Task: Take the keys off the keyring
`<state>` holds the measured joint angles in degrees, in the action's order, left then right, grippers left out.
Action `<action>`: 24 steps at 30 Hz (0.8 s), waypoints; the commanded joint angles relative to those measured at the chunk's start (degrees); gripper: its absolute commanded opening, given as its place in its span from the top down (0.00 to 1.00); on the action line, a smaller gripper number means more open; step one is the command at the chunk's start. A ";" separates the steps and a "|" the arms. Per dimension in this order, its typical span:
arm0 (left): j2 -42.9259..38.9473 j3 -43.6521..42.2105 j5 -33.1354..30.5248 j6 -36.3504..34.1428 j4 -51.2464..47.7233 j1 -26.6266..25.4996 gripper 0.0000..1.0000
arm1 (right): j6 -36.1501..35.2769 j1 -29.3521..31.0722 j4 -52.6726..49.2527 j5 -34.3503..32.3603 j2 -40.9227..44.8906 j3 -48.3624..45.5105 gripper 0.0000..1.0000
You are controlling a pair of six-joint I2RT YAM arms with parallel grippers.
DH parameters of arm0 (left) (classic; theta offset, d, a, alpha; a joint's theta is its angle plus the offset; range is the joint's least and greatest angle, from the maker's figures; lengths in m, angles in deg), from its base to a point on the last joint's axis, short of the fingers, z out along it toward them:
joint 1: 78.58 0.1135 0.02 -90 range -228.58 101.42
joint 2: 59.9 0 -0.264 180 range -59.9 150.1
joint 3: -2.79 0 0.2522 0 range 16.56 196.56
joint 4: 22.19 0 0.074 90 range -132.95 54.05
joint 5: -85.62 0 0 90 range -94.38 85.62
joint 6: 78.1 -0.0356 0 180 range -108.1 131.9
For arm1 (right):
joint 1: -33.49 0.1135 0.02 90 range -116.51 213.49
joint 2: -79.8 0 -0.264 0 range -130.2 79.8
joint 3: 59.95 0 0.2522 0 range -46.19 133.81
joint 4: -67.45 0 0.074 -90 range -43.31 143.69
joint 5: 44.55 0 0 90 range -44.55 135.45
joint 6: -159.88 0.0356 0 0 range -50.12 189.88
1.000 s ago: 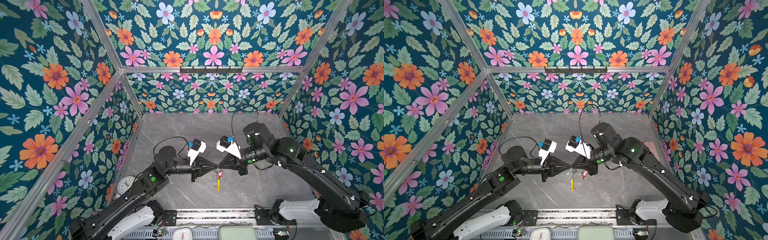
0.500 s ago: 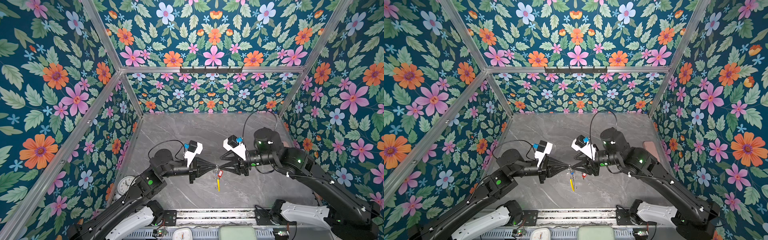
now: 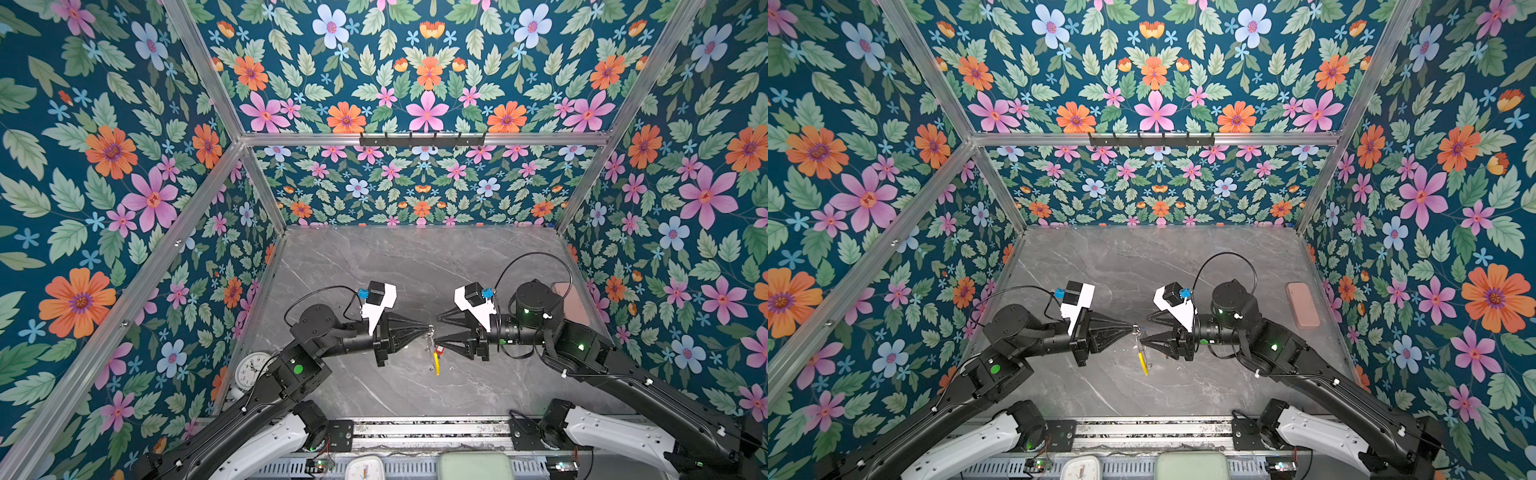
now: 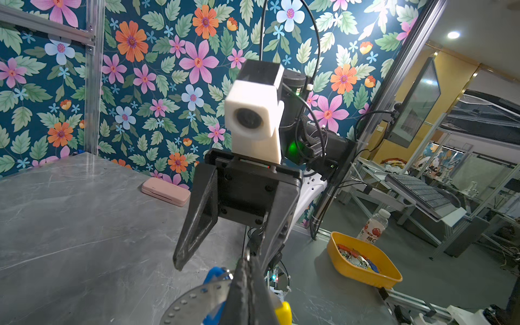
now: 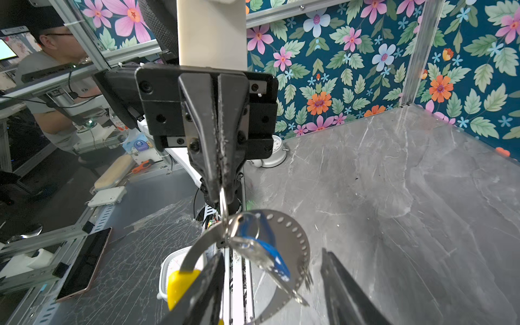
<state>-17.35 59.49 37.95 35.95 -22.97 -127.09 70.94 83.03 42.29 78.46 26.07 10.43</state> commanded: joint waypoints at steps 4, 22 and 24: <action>0.32 -0.30 1.18 1.26 4.23 -0.01 1.00 | 0.79 0.04 3.14 2.62 -1.02 0.33 0.44; -0.09 -0.43 -1.88 1.26 3.55 -0.11 1.00 | 1.08 0.03 2.70 5.48 -1.90 1.04 0.79; -0.18 -0.57 -2.07 1.26 3.55 0.00 1.00 | 1.14 0.03 2.85 5.57 -1.99 0.97 0.84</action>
<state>-17.38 58.99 36.44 37.24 -21.07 -127.11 71.44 83.03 43.28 83.16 24.10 11.15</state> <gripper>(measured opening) 0.050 0.170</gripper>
